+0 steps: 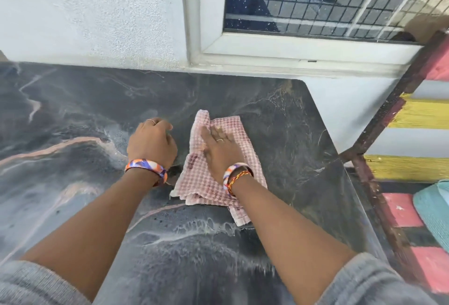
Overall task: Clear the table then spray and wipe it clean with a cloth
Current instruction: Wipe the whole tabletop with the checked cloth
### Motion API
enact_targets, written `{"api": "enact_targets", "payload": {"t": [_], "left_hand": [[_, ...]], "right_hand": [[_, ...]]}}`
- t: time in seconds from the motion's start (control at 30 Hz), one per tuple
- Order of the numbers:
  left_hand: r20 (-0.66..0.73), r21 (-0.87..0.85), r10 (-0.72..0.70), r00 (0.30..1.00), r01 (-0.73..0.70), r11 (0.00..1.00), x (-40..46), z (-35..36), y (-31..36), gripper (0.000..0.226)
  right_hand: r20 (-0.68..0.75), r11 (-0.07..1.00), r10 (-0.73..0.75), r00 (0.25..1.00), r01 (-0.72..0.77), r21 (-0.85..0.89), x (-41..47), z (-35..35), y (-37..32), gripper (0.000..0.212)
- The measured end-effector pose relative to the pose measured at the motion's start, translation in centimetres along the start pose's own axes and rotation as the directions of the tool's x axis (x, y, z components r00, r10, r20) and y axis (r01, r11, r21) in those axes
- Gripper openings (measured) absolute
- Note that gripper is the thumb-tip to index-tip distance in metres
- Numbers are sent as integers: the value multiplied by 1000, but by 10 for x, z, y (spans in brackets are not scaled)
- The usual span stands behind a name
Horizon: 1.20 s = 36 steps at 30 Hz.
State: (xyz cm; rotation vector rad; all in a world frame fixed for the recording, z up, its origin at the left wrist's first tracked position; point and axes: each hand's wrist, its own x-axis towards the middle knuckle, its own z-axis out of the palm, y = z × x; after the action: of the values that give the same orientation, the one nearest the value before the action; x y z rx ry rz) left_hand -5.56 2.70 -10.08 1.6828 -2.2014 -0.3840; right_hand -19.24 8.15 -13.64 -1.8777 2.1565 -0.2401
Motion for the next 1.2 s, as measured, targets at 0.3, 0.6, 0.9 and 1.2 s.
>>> {"api": "enact_targets", "payload": {"t": [0.3, 0.6, 0.9, 1.2], "left_hand": [[22, 71, 57, 998, -58, 996, -61, -13, 1, 33], [144, 7, 412, 900, -417, 909, -145, -8, 40, 38], [222, 10, 526, 821, -541, 841, -217, -11, 40, 30], [130, 139, 453, 882, -469, 872, -250, -24, -12, 53]], "right_hand": [[55, 997, -34, 998, 37, -63, -75, 7, 10, 55], [-80, 605, 797, 599, -790, 99, -182, -22, 138, 52], [-163, 525, 851, 500, -816, 242, -302, -9, 116, 43], [-115, 758, 643, 758, -650, -46, -315, 23, 42, 52]]}}
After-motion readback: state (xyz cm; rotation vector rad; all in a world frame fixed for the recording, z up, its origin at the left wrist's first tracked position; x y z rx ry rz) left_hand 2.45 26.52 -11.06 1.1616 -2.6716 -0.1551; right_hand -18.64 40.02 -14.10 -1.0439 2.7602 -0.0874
